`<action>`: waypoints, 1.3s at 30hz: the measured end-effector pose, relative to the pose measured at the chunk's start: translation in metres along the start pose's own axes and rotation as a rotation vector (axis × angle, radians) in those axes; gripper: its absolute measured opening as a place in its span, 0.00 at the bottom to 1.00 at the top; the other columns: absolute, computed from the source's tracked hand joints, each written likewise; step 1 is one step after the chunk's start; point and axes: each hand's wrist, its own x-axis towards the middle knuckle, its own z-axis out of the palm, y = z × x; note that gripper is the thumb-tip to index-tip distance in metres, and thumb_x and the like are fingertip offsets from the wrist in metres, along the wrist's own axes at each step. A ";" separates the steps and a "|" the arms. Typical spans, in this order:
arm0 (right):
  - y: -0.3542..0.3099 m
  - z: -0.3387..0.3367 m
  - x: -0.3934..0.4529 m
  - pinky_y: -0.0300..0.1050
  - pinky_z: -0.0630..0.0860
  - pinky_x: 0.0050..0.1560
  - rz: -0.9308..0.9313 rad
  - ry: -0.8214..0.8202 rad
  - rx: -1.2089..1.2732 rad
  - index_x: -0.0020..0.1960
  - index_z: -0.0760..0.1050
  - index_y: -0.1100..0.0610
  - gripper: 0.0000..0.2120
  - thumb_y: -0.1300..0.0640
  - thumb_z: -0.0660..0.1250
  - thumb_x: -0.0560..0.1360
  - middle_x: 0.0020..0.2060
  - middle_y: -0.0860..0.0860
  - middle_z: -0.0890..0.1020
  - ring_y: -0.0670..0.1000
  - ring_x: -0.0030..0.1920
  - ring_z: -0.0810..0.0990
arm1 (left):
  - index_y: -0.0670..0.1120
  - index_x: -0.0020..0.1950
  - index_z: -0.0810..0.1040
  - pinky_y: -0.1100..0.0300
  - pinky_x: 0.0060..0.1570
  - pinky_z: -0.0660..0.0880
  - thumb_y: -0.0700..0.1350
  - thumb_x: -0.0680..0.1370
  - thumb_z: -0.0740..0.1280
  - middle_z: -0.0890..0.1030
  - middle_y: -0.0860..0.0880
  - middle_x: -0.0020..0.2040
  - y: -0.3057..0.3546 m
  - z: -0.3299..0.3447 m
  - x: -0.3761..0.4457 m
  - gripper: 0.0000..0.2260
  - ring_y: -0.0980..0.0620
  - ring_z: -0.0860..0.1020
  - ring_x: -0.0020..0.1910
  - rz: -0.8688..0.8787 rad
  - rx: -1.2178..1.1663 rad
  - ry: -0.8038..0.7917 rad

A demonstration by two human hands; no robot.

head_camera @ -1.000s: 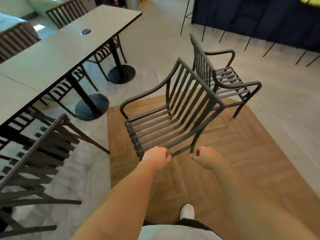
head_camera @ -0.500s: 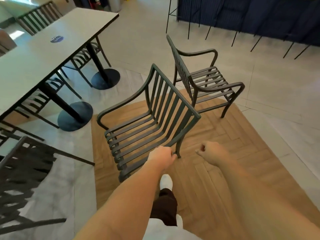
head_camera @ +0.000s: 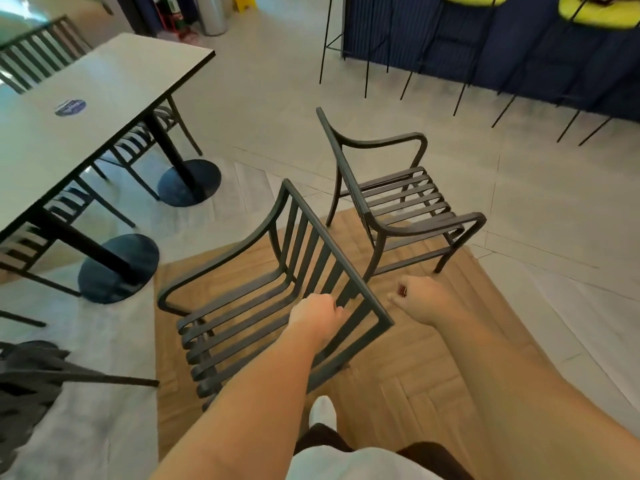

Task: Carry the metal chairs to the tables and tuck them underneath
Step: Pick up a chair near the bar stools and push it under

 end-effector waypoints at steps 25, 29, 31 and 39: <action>0.006 -0.143 0.238 0.49 0.78 0.45 -0.580 -0.221 -0.406 0.54 0.77 0.51 0.13 0.42 0.64 0.81 0.44 0.50 0.82 0.52 0.45 0.81 | 0.46 0.64 0.77 0.49 0.53 0.81 0.53 0.86 0.58 0.83 0.45 0.56 0.141 0.000 0.098 0.15 0.44 0.82 0.54 -0.922 -0.402 0.291; -0.022 -0.140 0.235 0.50 0.78 0.49 -0.664 -0.195 -0.446 0.56 0.77 0.52 0.15 0.41 0.63 0.82 0.49 0.51 0.82 0.53 0.49 0.80 | 0.48 0.64 0.78 0.48 0.54 0.81 0.54 0.86 0.59 0.83 0.46 0.56 0.131 -0.001 0.090 0.15 0.44 0.82 0.54 -0.917 -0.458 0.326; -0.034 -0.137 0.231 0.50 0.78 0.51 -0.688 -0.191 -0.446 0.57 0.77 0.52 0.15 0.42 0.64 0.82 0.50 0.52 0.82 0.54 0.50 0.80 | 0.48 0.64 0.79 0.49 0.53 0.81 0.55 0.85 0.59 0.83 0.46 0.55 0.123 0.002 0.085 0.15 0.44 0.82 0.53 -0.908 -0.474 0.348; -0.070 -0.115 0.215 0.48 0.77 0.52 -0.872 -0.163 -0.429 0.55 0.77 0.51 0.09 0.47 0.66 0.81 0.47 0.49 0.80 0.51 0.48 0.78 | 0.51 0.69 0.77 0.54 0.55 0.82 0.55 0.86 0.60 0.83 0.48 0.57 0.098 0.012 0.068 0.15 0.50 0.83 0.52 -0.882 -0.579 0.415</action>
